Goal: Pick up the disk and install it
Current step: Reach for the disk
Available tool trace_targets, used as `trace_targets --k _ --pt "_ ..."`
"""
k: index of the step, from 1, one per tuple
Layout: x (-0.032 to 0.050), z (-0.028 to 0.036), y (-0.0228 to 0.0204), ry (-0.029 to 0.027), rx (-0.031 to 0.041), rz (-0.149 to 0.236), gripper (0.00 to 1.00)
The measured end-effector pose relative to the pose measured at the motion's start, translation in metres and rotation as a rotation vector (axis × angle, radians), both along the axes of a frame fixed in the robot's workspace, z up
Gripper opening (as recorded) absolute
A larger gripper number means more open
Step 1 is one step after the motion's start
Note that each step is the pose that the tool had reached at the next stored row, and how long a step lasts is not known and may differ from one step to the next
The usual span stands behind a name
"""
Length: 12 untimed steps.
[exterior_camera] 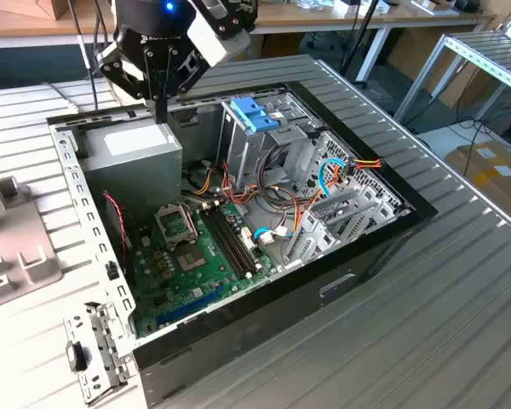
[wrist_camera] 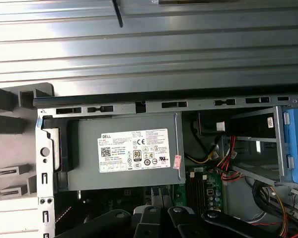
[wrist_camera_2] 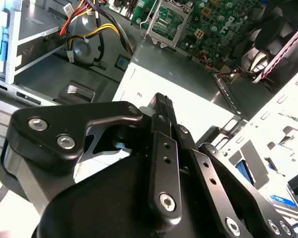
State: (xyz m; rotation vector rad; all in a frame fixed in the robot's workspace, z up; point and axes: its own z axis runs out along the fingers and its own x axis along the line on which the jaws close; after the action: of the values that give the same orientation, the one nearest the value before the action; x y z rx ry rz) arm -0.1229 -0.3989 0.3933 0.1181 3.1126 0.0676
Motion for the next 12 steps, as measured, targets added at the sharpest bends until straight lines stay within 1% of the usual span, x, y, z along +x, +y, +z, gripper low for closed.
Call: trace_targets --k 2,12 --pt "-0.0036 0.0000 0.0000 -0.0001 0.0001 0.000 0.11" --pt "-0.0066 0.0000 0.0000 -0.0001 0.0001 0.000 0.11"
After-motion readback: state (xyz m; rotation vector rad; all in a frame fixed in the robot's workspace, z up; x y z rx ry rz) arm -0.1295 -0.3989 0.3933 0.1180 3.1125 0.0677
